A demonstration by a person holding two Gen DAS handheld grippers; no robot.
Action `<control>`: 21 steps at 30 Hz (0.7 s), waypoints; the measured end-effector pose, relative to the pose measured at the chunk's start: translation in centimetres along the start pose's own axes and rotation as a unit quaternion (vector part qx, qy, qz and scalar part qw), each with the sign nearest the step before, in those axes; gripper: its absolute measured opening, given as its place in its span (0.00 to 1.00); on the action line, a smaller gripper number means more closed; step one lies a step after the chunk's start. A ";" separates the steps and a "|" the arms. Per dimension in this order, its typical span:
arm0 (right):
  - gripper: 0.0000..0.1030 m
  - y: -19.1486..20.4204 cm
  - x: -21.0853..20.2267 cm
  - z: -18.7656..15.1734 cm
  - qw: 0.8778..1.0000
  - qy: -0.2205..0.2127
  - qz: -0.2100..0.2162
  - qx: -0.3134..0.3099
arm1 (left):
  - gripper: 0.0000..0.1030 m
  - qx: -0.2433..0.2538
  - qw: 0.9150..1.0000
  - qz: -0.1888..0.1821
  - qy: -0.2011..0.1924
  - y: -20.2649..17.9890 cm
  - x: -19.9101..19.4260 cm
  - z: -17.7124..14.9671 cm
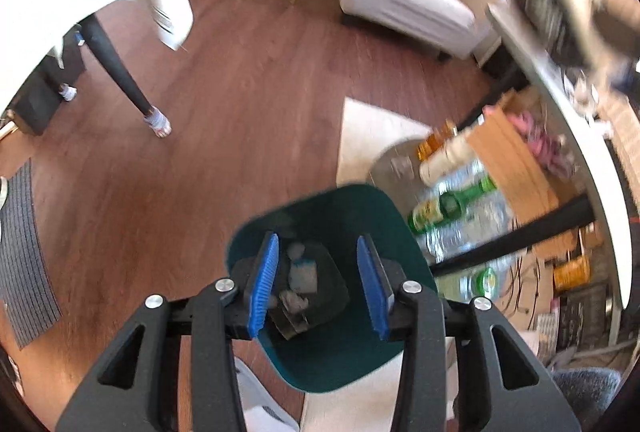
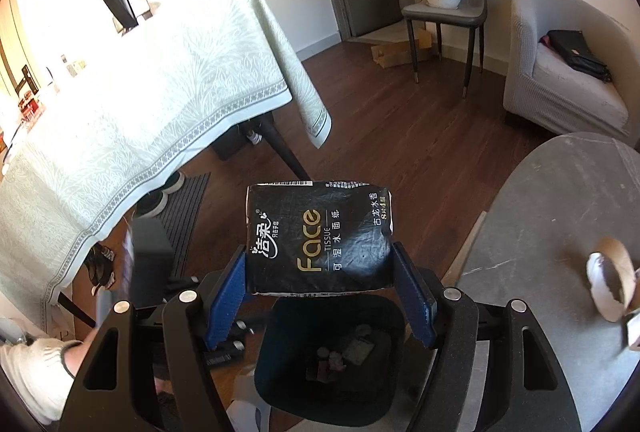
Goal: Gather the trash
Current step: 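Open the left gripper over the green bin while the right gripper releases the Face pack into it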
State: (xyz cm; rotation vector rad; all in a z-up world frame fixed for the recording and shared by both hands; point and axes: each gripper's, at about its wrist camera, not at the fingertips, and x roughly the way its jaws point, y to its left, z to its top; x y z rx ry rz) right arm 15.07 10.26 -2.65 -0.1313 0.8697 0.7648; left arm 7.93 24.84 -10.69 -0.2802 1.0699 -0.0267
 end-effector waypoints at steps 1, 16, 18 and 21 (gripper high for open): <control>0.68 0.4 0.5 -0.2 1.000 0.006 0.000 -0.004 | 0.41 -0.005 1.000 -0.001 -0.009 0.3 -0.6 0.3; 0.68 2.8 6.1 -3.8 0.996 0.081 0.000 -0.029 | 0.23 -0.008 0.995 0.029 -0.096 1.8 -6.2 3.3; 0.68 3.0 7.0 -4.6 0.995 0.096 0.001 -0.035 | 0.21 -0.007 0.994 0.030 -0.103 1.6 -6.7 3.5; 0.68 3.2 8.3 -5.6 0.992 0.116 -0.003 -0.043 | 0.19 -0.015 0.993 0.025 -0.119 1.4 -8.0 4.0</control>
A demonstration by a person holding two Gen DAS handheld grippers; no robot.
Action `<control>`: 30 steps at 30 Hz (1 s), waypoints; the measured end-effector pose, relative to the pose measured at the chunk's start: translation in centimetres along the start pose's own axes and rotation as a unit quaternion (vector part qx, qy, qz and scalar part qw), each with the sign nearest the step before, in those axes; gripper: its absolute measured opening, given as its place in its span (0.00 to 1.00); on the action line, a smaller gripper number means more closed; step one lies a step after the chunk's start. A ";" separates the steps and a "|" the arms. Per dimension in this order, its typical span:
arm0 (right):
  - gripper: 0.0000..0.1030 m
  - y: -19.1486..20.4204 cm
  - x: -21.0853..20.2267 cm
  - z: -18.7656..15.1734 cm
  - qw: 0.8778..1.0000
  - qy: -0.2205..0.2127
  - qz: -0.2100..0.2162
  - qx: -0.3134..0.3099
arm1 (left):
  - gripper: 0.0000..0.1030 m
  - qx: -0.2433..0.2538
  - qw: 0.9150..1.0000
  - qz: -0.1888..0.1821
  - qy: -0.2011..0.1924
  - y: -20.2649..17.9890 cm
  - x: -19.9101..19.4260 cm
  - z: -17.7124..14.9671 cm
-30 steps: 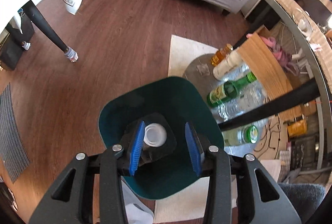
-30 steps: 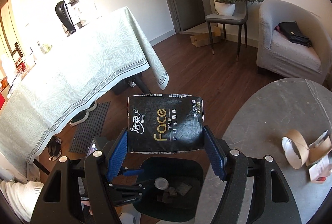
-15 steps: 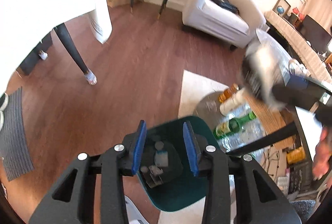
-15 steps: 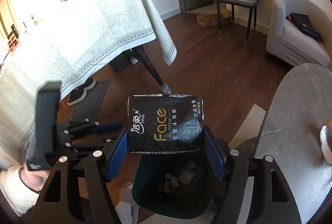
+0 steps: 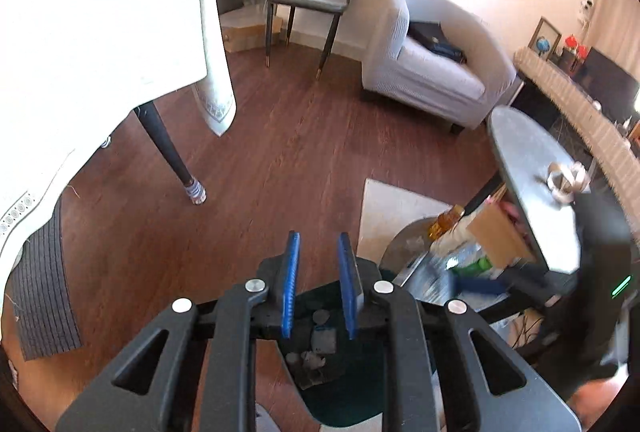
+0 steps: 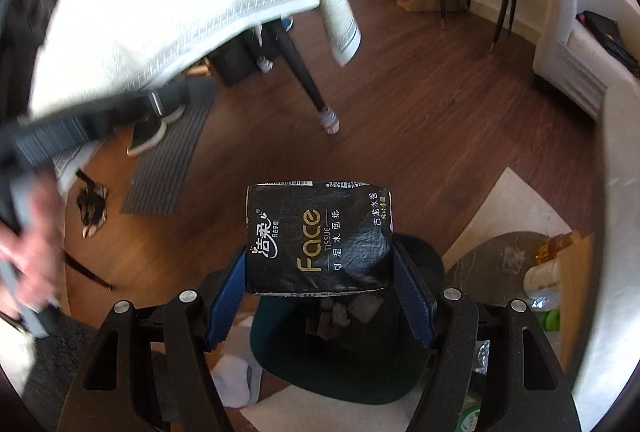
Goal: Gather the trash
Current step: 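Open the left gripper over the green bin while the right gripper releases the Face pack into it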
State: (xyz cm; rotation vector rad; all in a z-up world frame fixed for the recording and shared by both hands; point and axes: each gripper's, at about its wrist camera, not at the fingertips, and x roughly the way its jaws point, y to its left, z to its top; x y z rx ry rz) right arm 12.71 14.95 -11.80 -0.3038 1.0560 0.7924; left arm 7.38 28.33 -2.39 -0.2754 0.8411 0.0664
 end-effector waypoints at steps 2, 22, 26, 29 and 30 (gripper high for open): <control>0.68 0.0 1.2 -0.8 1.000 0.017 -0.010 -0.003 | 0.18 -0.005 1.000 -0.004 -0.010 -0.2 -0.7 0.5; 0.72 0.0 5.1 -6.0 0.993 0.102 -0.042 -0.038 | 0.18 -0.013 0.997 -0.048 -0.053 -4.4 -2.7 3.1; 0.72 0.2 3.1 -5.5 0.996 0.078 -0.014 -0.030 | 0.18 -0.013 0.997 -0.049 -0.055 -5.0 -2.6 3.4; 0.72 0.4 0.8 -4.9 0.998 0.050 0.003 -0.028 | 0.18 -0.010 0.997 -0.051 -0.061 -5.7 -2.8 3.6; 0.72 0.6 -0.3 -4.6 0.999 0.038 0.010 -0.031 | 0.18 -0.008 0.997 -0.050 -0.062 -6.0 -2.9 3.6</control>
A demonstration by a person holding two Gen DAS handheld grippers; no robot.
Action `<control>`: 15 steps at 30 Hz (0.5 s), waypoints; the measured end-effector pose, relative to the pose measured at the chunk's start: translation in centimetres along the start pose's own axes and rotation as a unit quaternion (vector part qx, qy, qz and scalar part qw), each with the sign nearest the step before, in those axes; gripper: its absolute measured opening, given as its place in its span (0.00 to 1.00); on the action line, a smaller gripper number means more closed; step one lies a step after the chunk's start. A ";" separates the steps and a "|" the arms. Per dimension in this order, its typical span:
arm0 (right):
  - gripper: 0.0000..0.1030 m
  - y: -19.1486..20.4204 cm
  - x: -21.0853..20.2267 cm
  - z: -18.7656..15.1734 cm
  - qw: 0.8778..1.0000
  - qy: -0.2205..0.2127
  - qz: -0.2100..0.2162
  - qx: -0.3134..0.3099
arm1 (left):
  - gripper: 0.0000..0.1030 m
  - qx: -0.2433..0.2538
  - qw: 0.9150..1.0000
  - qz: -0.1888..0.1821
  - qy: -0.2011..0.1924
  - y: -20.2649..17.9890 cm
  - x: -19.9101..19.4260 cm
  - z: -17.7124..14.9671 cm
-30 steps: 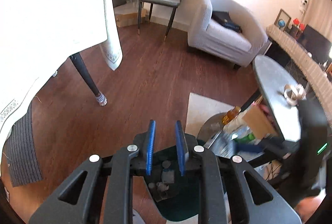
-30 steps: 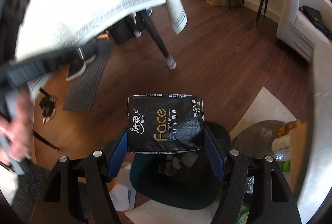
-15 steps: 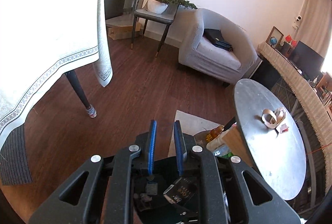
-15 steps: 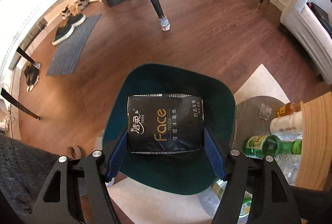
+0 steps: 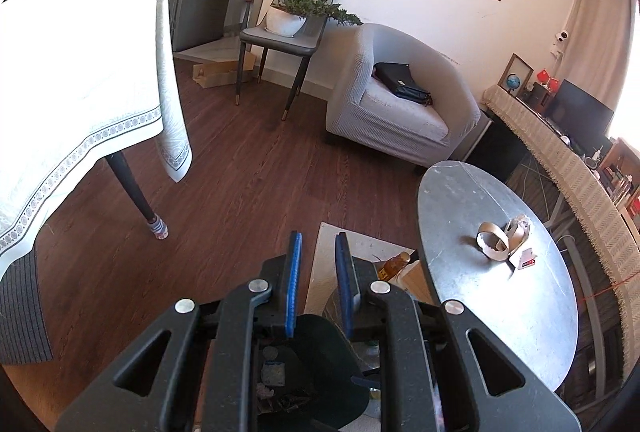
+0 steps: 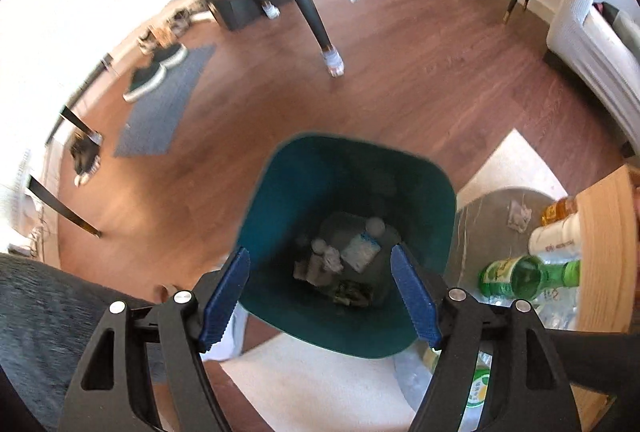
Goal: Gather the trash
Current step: 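Open the left gripper over the green bin while the right gripper releases the Face pack into it, then move both tools back over the table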
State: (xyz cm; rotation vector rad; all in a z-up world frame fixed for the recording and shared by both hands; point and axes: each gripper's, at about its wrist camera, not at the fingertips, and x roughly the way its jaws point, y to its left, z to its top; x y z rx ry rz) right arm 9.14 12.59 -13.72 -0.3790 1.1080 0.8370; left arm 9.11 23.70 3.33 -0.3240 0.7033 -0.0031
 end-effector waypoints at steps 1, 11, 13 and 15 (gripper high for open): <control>0.72 0.0 -0.8 0.3 1.000 -0.009 0.005 -0.002 | 0.18 0.002 1.000 0.002 -0.001 -0.3 0.1 0.1; 0.65 -1.9 -9.6 1.4 0.994 -0.110 0.006 0.000 | 0.24 0.027 1.000 0.002 -0.008 -3.5 0.1 0.7; 0.64 -3.7 -11.0 1.0 0.992 -0.125 0.005 0.018 | 0.29 0.032 0.999 -0.004 -0.011 -4.4 -0.1 0.9; 0.63 -5.2 -11.9 0.6 0.990 -0.135 0.000 0.033 | 0.31 0.037 0.999 -0.011 -0.013 -5.6 0.0 0.8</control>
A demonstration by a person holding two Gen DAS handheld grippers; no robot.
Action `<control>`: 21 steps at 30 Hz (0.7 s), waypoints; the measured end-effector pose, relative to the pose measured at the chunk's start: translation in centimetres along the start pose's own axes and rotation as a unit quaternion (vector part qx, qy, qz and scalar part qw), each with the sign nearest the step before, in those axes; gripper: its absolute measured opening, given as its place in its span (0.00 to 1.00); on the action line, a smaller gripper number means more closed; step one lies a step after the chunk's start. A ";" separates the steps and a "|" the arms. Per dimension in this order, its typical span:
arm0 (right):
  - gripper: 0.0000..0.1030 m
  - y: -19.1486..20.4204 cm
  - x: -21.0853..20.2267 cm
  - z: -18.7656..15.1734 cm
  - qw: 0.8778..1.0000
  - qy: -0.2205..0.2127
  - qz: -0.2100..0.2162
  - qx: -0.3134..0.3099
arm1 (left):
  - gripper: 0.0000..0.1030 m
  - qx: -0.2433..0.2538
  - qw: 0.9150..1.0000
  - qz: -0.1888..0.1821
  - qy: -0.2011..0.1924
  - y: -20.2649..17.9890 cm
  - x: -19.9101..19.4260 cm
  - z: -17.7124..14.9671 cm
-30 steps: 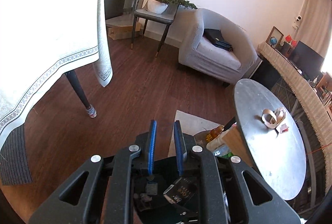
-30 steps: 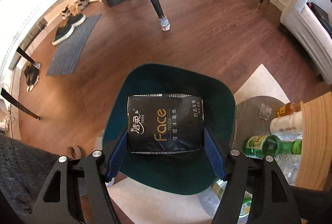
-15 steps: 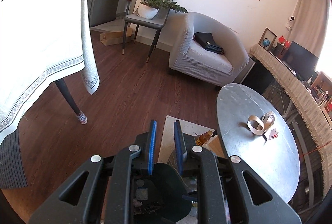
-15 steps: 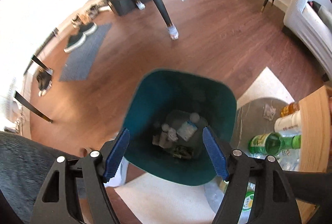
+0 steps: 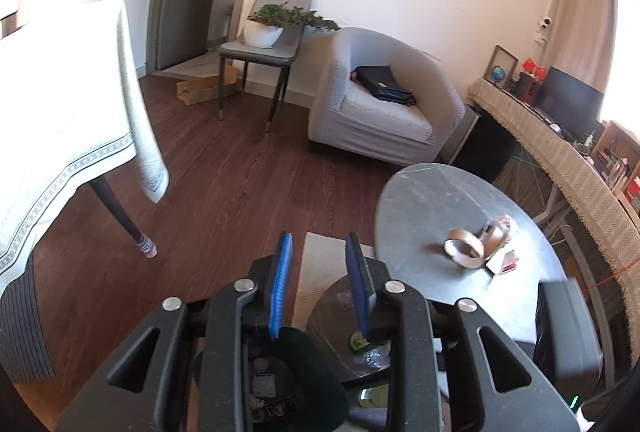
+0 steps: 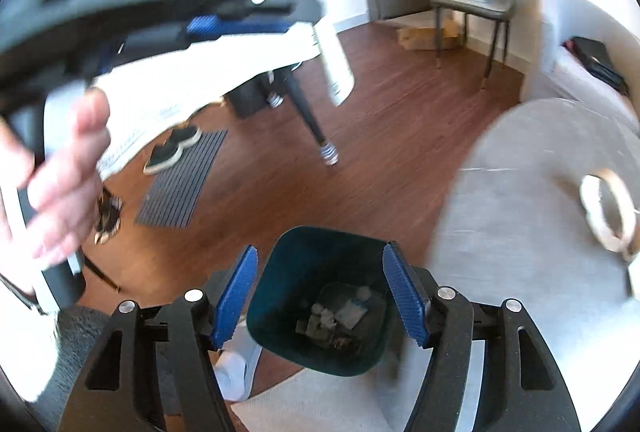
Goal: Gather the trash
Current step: 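Move both tools back over the table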
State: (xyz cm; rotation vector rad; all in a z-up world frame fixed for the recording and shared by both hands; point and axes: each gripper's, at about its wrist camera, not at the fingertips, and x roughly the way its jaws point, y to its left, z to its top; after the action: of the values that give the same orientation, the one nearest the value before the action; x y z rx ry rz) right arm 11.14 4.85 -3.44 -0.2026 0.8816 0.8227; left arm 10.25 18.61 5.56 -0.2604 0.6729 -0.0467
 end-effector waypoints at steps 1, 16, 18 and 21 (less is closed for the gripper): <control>0.63 -1.0 -0.8 -0.1 1.000 -0.007 -0.004 0.010 | 0.31 0.004 1.000 -0.003 0.000 -0.6 0.1 0.0; 0.63 -11.4 -9.3 -2.8 0.989 -0.080 -0.067 0.102 | 0.41 0.044 0.998 -0.042 0.026 -9.2 4.1 -1.2; 0.63 -12.5 -10.2 -3.6 0.987 -0.087 -0.076 0.114 | 0.41 0.044 0.997 -0.050 0.029 -10.4 4.6 -1.3; 0.63 -14.4 -11.4 -4.4 0.982 -0.098 -0.091 0.133 | 0.41 0.041 0.997 -0.063 0.036 -12.0 5.6 -1.6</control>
State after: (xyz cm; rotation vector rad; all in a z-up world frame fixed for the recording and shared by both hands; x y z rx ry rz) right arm 14.59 -13.39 -0.04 0.0331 0.7657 0.5371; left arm 14.13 5.97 3.91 -0.2227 0.7233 -0.2042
